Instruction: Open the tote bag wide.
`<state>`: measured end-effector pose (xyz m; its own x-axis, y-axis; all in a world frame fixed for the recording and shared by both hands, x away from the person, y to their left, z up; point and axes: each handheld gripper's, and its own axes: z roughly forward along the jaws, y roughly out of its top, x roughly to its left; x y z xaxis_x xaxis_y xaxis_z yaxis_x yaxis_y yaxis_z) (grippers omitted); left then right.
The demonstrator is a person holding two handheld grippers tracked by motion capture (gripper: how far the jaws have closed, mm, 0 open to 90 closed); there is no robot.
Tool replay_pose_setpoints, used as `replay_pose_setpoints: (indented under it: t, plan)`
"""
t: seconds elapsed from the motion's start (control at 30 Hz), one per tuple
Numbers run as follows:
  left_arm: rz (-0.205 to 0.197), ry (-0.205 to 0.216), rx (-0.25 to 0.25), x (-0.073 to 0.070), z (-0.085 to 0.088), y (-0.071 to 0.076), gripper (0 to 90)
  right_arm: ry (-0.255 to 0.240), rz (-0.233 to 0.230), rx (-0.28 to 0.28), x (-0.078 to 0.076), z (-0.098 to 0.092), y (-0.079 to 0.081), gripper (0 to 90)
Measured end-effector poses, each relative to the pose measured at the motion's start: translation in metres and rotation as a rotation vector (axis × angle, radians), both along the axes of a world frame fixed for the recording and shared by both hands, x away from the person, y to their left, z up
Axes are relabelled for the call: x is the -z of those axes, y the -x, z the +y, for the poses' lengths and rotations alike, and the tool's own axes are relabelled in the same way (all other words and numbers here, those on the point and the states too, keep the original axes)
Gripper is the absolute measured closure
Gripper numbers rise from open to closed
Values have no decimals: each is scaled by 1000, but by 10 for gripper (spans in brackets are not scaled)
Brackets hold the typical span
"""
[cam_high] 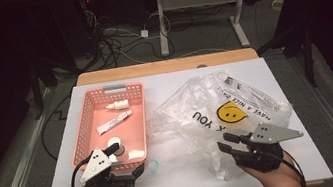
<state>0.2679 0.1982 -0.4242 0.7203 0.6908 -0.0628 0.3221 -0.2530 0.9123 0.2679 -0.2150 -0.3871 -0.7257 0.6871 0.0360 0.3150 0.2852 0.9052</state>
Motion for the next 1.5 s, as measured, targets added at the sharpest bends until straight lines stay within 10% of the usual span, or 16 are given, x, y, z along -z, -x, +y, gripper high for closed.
replay_pose_setpoints:
  t: [0.97,1.17,1.5]
  plan:
    - [6,3,-10,1,2,0,0,-50,-30,25,-20,-24,29,589]
    - [-1,8,-12,-1,3,2,0,-15,39,25,2,-18,20,560]
    - [2,11,-9,-1,2,2,0,-36,-29,57,-19,-38,42,538]
